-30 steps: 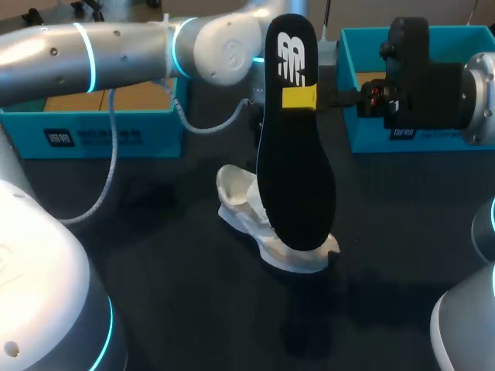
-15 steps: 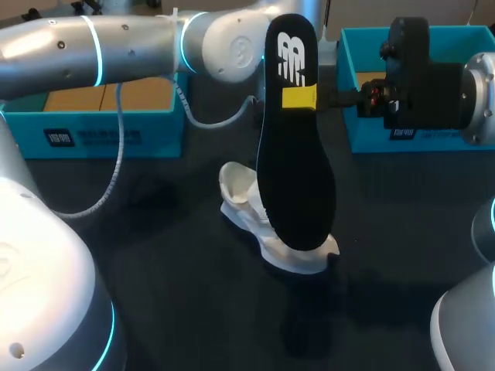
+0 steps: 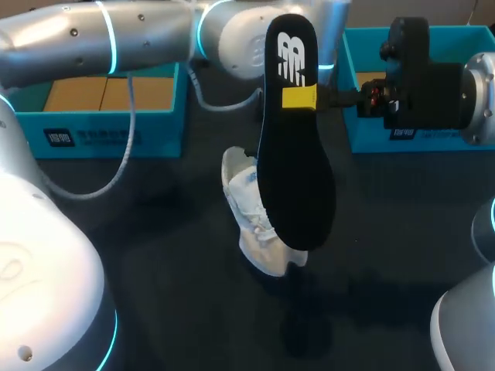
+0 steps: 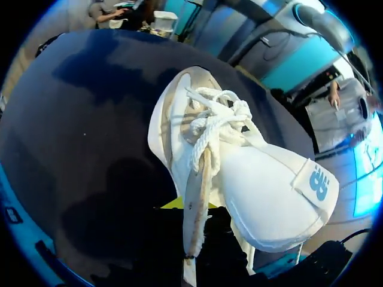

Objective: Take the shoe out of the shoebox, open the shoe tongue, remove and reinsert the insole, then place the shoe into the shoebox

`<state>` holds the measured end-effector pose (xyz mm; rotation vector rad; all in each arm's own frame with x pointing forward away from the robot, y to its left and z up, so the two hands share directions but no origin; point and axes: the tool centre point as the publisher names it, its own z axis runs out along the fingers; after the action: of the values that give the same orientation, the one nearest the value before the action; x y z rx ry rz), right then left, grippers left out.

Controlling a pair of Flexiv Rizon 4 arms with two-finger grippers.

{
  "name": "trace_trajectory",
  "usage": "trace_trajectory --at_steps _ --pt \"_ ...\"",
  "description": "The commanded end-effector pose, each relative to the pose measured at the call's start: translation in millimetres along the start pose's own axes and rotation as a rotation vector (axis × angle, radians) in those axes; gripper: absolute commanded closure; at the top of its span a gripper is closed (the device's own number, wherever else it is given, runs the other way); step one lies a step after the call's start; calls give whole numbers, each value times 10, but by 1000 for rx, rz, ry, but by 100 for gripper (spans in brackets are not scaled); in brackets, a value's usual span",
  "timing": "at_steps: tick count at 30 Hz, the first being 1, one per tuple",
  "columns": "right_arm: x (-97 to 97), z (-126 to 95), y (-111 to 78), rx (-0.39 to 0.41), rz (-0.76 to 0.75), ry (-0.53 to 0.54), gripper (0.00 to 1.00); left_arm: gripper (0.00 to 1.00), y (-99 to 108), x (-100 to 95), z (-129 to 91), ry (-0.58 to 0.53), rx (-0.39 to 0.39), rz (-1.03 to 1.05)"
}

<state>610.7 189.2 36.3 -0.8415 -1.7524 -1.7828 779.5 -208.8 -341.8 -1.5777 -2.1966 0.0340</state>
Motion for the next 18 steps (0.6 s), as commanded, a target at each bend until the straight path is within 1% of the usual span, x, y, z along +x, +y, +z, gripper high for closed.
trace_trajectory --at_steps 1,2,5,8,13,18 --pt "80 57 -48 -16 0 -10 100 100 -36 -97 -98 94 -51 106" --pt "80 57 -48 -16 0 -10 100 100 -46 -139 -86 106 -87 118" --pt "80 57 -48 -16 0 -10 100 100 -65 -214 -50 140 -115 148" --pt "80 57 -48 -16 0 -10 100 100 -106 -261 -5 165 -131 194" --pt "80 57 -48 -16 0 -10 100 100 -150 -326 82 203 -169 216" --pt "80 57 -48 -16 0 -10 100 100 -236 -379 207 233 -184 244"
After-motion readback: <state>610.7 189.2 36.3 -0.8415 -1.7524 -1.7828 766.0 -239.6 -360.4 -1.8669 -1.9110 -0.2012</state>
